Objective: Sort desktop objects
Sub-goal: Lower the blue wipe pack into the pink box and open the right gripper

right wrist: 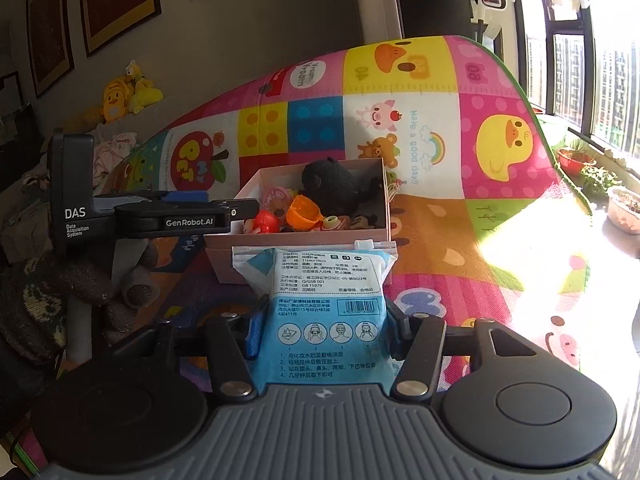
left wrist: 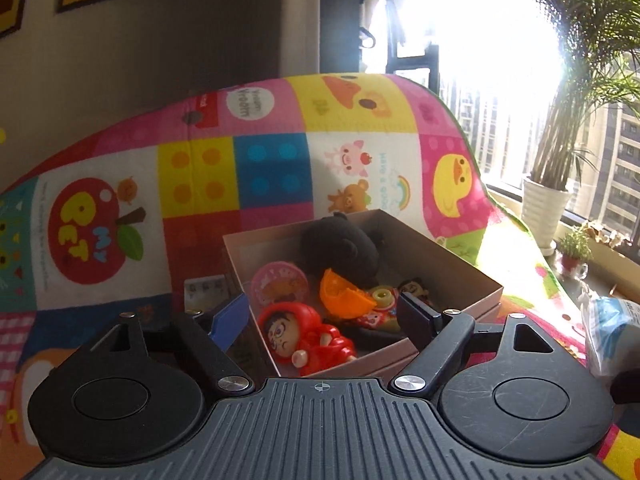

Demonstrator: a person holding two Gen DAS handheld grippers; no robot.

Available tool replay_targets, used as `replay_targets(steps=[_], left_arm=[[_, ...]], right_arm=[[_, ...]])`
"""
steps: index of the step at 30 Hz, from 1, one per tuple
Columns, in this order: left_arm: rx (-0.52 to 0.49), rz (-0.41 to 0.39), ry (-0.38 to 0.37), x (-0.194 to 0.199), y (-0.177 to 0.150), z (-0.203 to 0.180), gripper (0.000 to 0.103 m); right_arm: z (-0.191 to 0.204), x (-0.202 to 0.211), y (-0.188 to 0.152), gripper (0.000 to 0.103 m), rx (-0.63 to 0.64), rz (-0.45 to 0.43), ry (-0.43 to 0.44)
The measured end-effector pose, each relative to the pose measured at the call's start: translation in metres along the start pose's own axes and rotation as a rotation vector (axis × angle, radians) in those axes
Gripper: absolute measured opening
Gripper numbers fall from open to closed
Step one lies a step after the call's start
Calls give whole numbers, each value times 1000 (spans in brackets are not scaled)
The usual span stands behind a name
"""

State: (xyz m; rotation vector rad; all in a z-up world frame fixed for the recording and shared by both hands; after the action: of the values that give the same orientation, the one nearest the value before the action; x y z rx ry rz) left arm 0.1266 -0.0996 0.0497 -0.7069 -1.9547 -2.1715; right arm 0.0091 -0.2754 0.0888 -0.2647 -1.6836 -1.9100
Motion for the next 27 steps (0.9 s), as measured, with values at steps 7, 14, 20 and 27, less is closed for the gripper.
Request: replay_targets(steps=[7,14,20,27], left_arm=[[140,45,67,30,-46,46,96],[251,105,50,25,-71,66,97],[285,90,13,28,-74,70,100],[323,100,-5,27,-75,76,101]], right_arm=[[-18,-57,72,55,-52,-22,13],[-10,-151,97,55,-44,57,-93],[-10,-196,76,55,-26,164,-157],[-3,-178,68,76,9,181,-128]])
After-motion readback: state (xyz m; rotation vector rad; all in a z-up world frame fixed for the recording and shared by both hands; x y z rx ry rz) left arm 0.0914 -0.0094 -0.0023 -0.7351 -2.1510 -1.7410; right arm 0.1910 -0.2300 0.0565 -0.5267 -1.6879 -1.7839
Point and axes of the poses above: each gripper's, at about its wrist camera, not at the fingertips, and x roughly against the way its jaws point, z to its left, y to its top, the point moved 4 cm from there along -x, roughly the way its jaws point, and after that the axes turned 8 degrees about y, right-handed, at the moved point
